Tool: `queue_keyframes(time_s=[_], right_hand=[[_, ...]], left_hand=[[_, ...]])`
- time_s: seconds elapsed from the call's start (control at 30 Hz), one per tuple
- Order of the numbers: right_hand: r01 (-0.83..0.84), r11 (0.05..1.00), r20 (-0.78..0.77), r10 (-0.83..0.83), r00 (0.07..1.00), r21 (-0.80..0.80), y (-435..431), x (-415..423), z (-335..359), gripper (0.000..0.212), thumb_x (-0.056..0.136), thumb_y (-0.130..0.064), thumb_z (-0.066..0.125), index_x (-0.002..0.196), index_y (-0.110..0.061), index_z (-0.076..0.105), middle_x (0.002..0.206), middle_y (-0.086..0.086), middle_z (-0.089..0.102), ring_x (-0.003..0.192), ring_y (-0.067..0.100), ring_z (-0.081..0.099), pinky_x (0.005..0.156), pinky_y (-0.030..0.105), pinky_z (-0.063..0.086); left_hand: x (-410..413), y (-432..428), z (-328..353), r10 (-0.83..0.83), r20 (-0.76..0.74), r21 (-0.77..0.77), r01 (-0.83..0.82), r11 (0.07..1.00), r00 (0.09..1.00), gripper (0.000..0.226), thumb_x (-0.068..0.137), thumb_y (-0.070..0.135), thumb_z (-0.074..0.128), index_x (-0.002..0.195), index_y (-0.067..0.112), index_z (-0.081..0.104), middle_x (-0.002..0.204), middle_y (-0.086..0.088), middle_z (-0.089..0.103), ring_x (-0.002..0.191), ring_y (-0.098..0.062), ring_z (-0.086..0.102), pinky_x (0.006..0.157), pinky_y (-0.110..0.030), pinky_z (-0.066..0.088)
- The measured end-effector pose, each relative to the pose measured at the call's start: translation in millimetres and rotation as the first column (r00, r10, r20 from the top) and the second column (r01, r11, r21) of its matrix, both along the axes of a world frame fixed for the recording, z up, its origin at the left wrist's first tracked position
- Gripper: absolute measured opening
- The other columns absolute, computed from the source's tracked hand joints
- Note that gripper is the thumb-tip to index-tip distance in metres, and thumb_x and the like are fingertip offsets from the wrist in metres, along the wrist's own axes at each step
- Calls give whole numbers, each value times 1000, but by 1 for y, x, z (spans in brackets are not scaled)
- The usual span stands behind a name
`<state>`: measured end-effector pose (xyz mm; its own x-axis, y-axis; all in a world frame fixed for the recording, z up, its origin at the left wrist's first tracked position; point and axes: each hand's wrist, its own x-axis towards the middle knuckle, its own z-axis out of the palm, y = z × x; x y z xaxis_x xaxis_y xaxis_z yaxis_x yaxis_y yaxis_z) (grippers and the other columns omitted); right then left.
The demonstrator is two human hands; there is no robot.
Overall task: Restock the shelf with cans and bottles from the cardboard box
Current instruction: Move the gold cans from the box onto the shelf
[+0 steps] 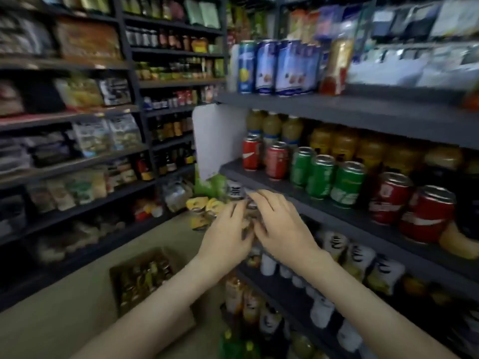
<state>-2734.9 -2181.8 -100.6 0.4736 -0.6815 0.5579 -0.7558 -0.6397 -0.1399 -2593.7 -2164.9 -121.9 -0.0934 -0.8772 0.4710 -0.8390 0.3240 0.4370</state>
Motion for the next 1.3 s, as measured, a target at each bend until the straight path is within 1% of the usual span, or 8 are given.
queue_keyframes(time_s=[0.17, 0.37, 0.63, 0.9, 1.0, 1.1, 1.2, 1.3], right_hand=[[-187, 954, -22, 197, 980, 236, -26, 154, -57, 49, 94, -16, 54, 141, -10, 43, 141, 7, 46, 132, 26, 39, 106, 37, 36], [-176, 854, -70, 240, 968, 490, -65, 264, -127, 49, 98, -24, 47, 144, -16, 34, 140, 1, 41, 133, 20, 35, 104, 32, 38], [-59, 707, -192, 270, 943, 705, -190, 367, -228, 57, 97, -18, 48, 149, -15, 26, 146, 5, 37, 134, 22, 36, 105, 32, 35], [109, 443, -275, 328, 904, 890, -328, 498, -379, 68, 93, -19, 57, 150, -23, 21, 145, 3, 41, 129, 18, 45, 103, 35, 43], [161, 367, -293, 341, 893, 916, -362, 532, -450, 68, 95, -17, 54, 151, -24, 17, 146, 3, 40, 128, 17, 46, 100, 33, 45], [193, 288, -278, 292, 915, 938, -392, 564, -540, 69, 94, -26, 57, 151, -31, 17, 143, 1, 44, 121, 16, 52, 91, 34, 50], [147, 220, -183, 150, 972, 964, -419, 593, -631, 48, 95, -34, 55, 141, -27, 40, 127, 7, 59, 107, 23, 61, 78, 26, 45], [245, 196, -247, -15, 969, 950, -438, 615, -715, 38, 98, -29, 52, 130, -11, 49, 114, 16, 62, 96, 29, 60, 75, 28, 37]], left_hand=[[157, 17, -56, 181, 105, 215, -200, 956, 978, 58, 93, 28, 51, 145, 14, 32, 142, -5, 42, 129, -21, 42, 104, -31, 40], [287, 13, -129, 321, 174, 448, -365, 816, 931, 55, 96, 32, 48, 145, 15, 32, 144, -7, 40, 127, -25, 44, 98, -34, 41], [413, -43, -231, 493, 195, 722, -464, 513, 848, 41, 97, 34, 42, 131, 13, 39, 124, -12, 50, 113, -33, 53, 86, -40, 46], [530, -157, -345, 541, 259, 882, -425, 206, 800, 47, 98, 24, 40, 143, 16, 28, 139, -8, 39, 120, -28, 51, 94, -35, 44], [577, -201, -408, 521, 254, 897, -400, 189, 815, 51, 97, 23, 42, 145, 20, 26, 141, -5, 38, 121, -26, 51, 95, -36, 45], [631, -248, -498, 585, 259, 884, -433, 179, 769, 51, 98, 25, 41, 146, 21, 26, 142, -6, 38, 122, -27, 49, 96, -36, 43], [672, -288, -607, 602, 234, 882, -427, 200, 764, 51, 97, 22, 44, 145, 17, 28, 139, -12, 40, 122, -35, 47, 94, -40, 43], [698, -315, -699, 565, 248, 885, -421, 199, 787, 56, 97, 18, 42, 150, 18, 21, 140, -18, 38, 121, -41, 46, 93, -46, 44]])
